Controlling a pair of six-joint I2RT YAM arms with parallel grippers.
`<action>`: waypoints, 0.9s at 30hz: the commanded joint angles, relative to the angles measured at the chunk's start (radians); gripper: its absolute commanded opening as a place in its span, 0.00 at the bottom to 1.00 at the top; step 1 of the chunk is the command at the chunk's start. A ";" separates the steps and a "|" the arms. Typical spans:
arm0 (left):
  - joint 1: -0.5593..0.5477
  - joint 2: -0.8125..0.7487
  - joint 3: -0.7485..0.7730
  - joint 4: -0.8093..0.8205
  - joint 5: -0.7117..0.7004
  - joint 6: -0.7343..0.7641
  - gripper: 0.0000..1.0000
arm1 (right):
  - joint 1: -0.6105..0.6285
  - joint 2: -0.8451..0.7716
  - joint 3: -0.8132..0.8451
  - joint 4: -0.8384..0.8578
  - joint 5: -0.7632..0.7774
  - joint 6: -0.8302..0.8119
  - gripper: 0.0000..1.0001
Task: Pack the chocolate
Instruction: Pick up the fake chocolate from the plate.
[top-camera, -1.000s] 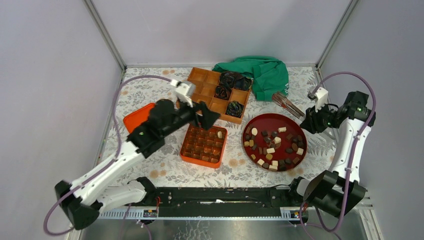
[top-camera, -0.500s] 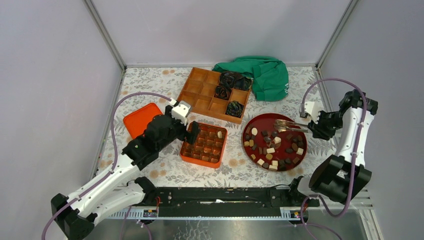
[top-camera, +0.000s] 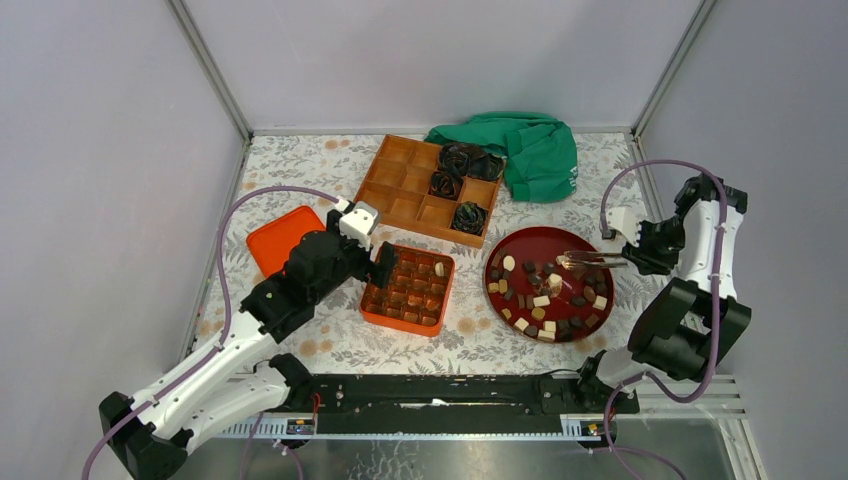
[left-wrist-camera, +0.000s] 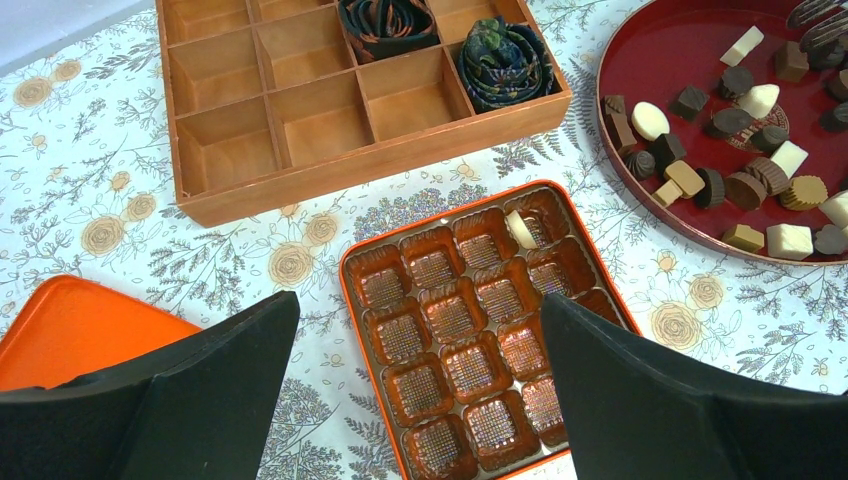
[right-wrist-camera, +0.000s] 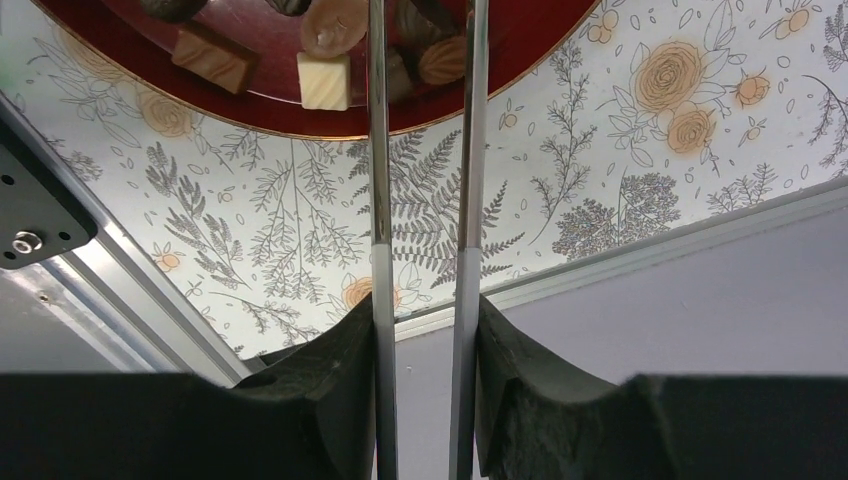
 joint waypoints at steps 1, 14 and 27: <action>0.008 -0.011 -0.003 0.043 0.007 0.017 0.99 | 0.021 0.015 0.056 0.008 0.034 -0.009 0.40; 0.011 -0.010 -0.007 0.042 0.021 0.015 0.99 | 0.114 0.088 0.083 0.071 0.097 0.057 0.41; 0.014 -0.018 -0.006 0.043 0.049 0.014 0.99 | 0.162 0.124 0.106 0.079 0.151 0.095 0.42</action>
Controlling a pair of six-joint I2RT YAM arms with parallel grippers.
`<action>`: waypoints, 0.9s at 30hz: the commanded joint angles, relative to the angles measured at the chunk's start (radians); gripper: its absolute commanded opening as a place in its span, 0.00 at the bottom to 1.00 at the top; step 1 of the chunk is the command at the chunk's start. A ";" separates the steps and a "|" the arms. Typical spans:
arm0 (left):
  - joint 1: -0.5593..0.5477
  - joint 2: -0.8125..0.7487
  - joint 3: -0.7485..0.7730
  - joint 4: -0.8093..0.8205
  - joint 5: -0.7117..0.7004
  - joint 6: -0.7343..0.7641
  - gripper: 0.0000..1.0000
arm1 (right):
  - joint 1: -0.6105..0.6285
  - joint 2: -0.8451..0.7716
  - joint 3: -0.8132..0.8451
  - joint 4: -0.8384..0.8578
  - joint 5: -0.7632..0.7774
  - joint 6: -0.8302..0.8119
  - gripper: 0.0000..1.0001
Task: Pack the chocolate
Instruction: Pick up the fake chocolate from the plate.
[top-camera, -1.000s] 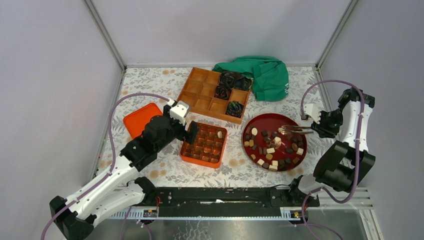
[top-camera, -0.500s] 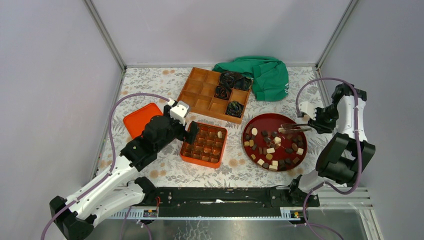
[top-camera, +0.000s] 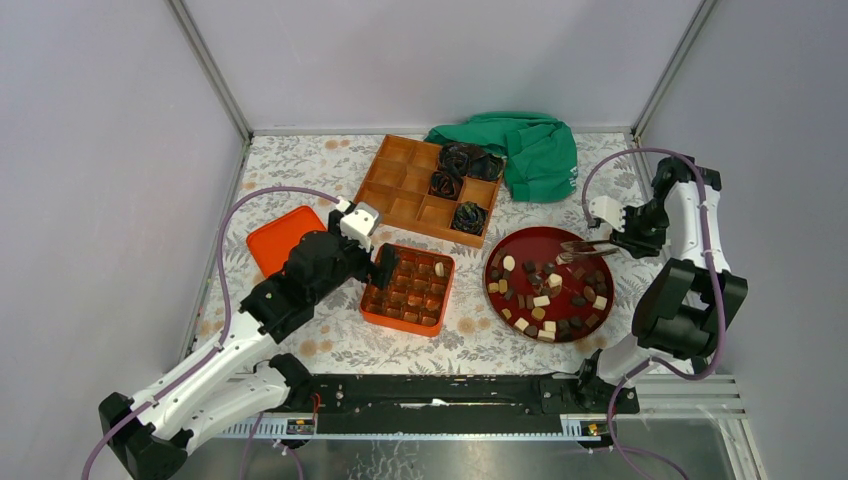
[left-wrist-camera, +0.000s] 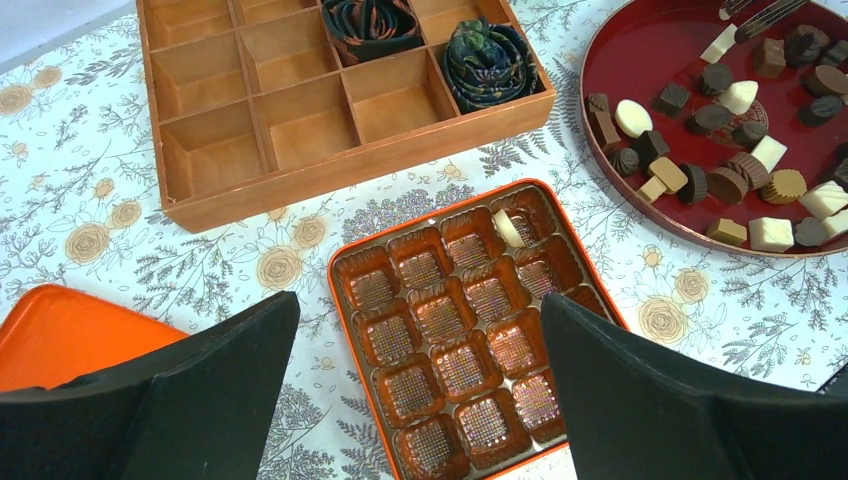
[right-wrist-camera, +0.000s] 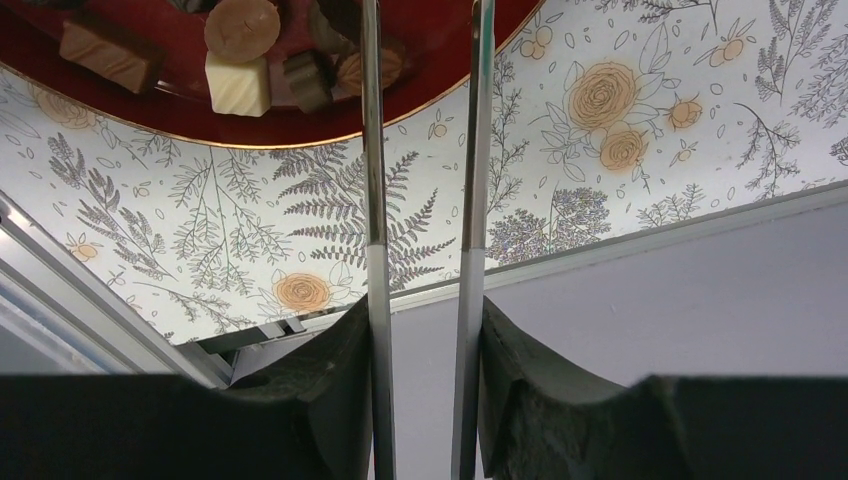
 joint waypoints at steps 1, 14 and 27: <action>0.009 -0.016 -0.006 0.042 0.021 0.015 0.99 | 0.020 0.008 0.026 -0.008 0.037 0.026 0.42; 0.010 -0.017 -0.006 0.042 0.030 0.014 0.99 | 0.055 0.033 0.020 0.012 0.080 0.053 0.43; 0.012 -0.014 -0.005 0.041 0.030 0.014 0.99 | 0.076 0.042 0.004 0.023 0.097 0.077 0.42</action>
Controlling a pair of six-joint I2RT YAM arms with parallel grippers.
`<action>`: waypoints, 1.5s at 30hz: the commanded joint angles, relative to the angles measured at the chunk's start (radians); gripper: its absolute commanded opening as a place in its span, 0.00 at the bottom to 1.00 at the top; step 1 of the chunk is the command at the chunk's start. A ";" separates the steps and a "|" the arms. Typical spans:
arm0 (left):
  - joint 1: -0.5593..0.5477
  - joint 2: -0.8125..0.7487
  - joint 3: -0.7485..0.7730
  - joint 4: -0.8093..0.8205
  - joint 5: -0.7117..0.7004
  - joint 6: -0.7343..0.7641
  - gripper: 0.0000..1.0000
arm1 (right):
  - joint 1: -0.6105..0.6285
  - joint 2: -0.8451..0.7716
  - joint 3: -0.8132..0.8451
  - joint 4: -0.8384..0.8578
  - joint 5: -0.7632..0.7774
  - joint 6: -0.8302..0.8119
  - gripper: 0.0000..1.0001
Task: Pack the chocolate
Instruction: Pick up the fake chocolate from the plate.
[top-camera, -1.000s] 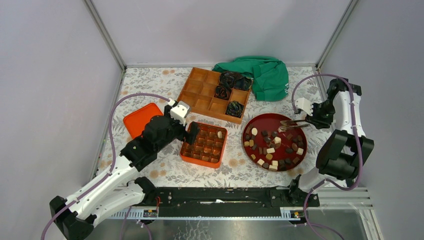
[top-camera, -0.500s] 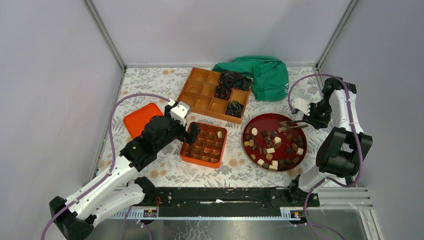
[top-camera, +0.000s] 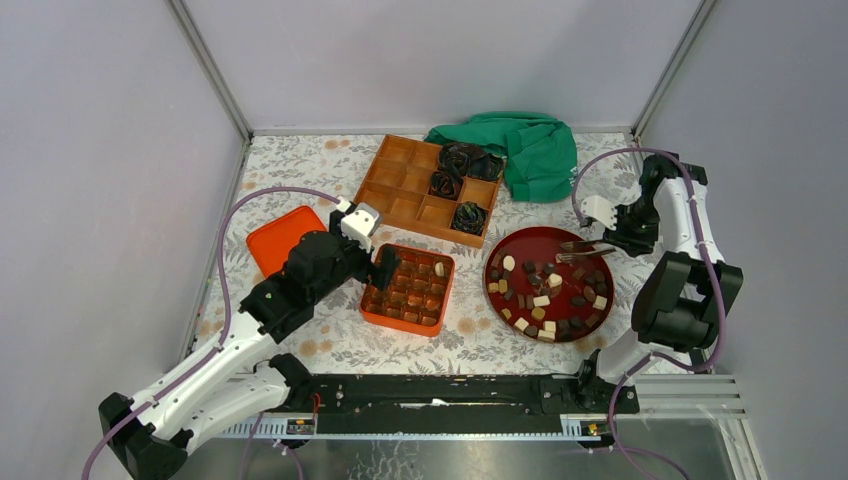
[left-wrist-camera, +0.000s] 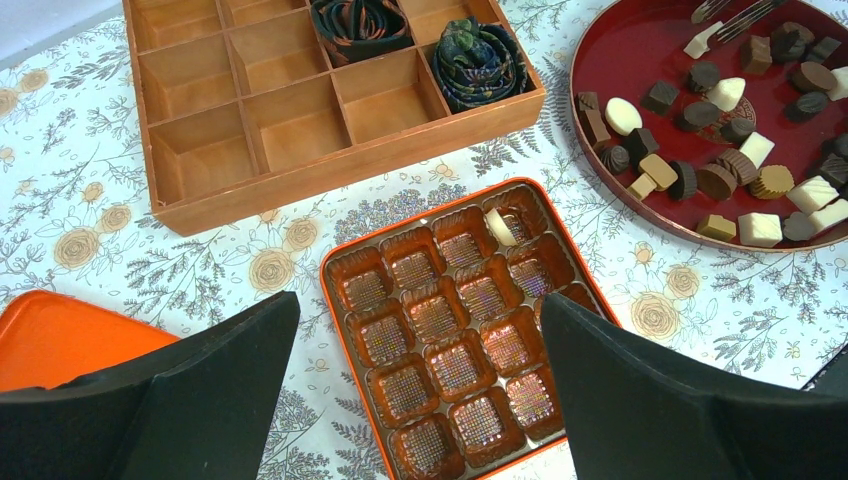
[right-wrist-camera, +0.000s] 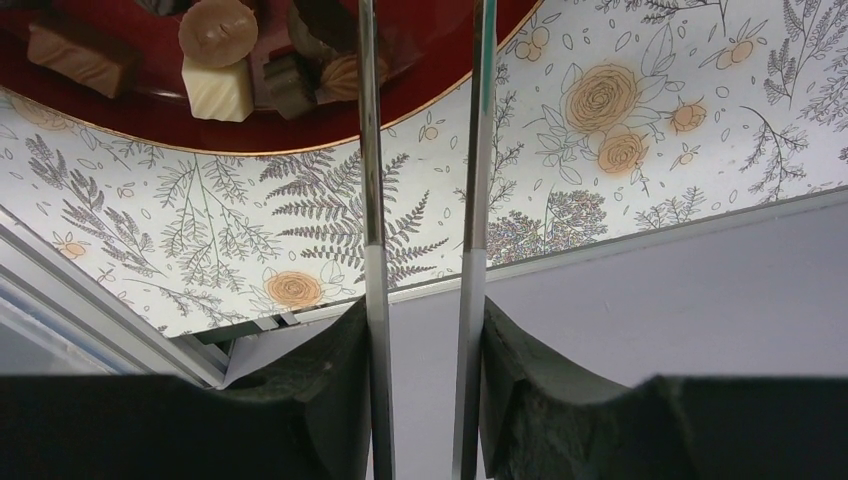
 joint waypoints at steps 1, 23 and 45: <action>0.010 -0.012 -0.005 0.042 0.006 0.015 0.99 | 0.017 0.003 0.001 -0.010 0.018 0.021 0.42; 0.015 -0.014 -0.006 0.041 0.005 0.015 0.99 | 0.029 -0.074 0.023 -0.058 -0.103 0.164 0.00; 0.018 -0.018 -0.006 0.042 0.008 0.014 0.99 | 0.054 -0.168 0.009 -0.167 -0.411 0.300 0.00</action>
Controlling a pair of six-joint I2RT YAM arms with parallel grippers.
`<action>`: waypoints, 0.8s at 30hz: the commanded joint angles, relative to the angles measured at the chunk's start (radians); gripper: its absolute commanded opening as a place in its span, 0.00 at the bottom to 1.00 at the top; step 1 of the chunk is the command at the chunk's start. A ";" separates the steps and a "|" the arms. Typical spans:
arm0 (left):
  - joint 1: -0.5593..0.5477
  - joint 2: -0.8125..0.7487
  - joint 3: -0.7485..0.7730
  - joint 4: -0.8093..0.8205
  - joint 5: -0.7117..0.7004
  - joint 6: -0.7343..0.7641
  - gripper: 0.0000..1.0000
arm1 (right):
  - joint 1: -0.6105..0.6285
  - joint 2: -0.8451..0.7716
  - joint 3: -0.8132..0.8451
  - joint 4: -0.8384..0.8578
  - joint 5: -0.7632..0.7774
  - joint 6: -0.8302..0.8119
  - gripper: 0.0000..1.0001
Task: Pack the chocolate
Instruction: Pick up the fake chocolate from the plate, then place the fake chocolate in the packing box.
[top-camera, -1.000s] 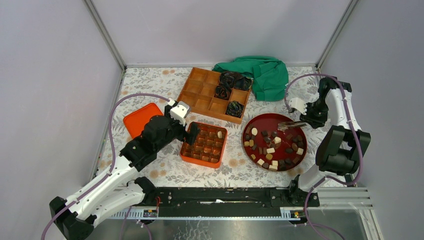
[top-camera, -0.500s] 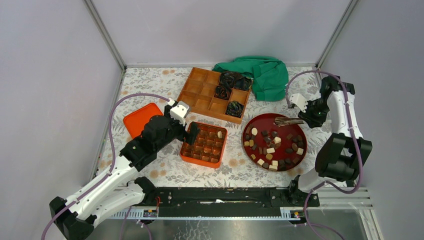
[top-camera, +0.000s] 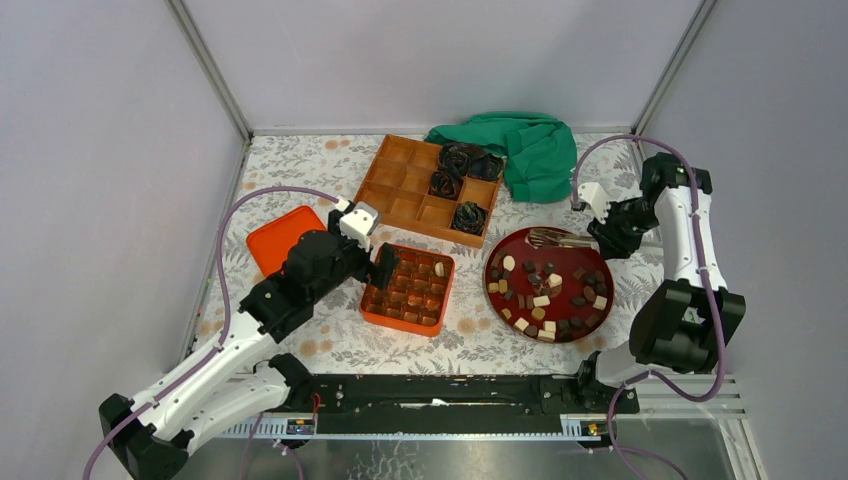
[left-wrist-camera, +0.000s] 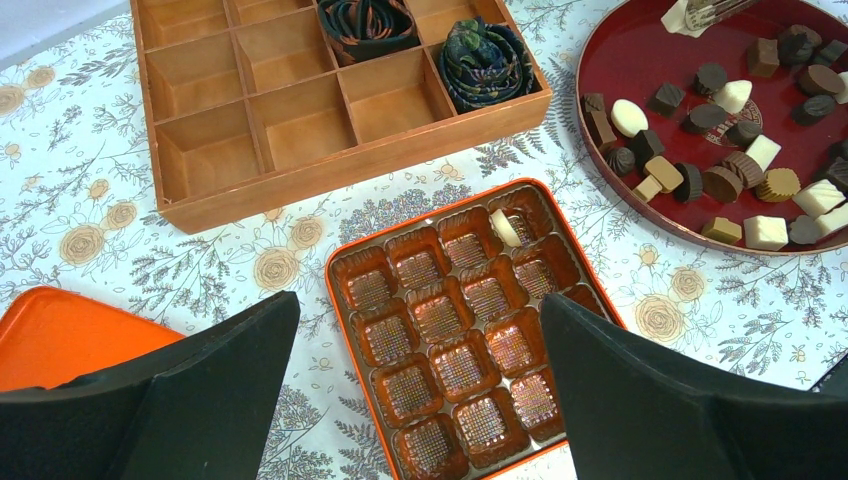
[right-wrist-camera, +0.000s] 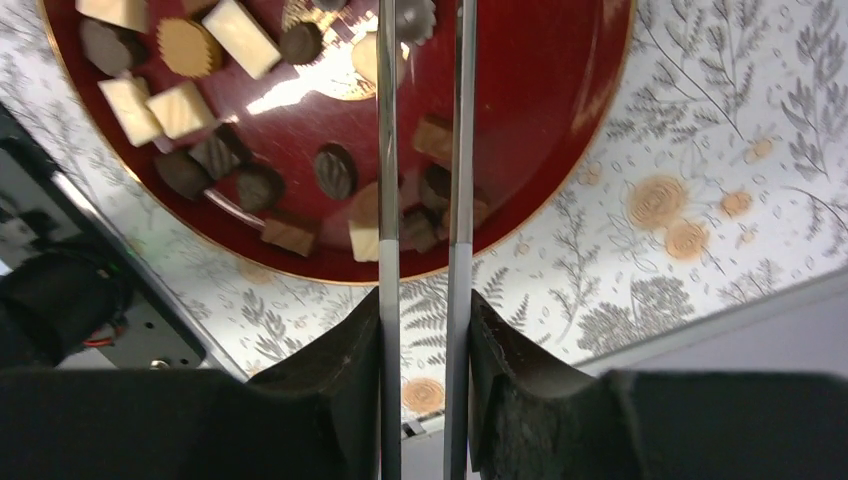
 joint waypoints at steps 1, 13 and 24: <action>0.008 -0.016 -0.006 0.041 0.007 0.014 0.99 | 0.030 -0.044 0.023 -0.079 -0.141 0.047 0.00; 0.011 -0.016 -0.005 0.042 0.011 0.015 0.99 | 0.122 -0.084 -0.018 -0.045 -0.233 0.136 0.00; 0.016 -0.016 -0.007 0.045 -0.015 -0.013 0.99 | 0.536 -0.044 -0.047 0.190 -0.251 0.434 0.00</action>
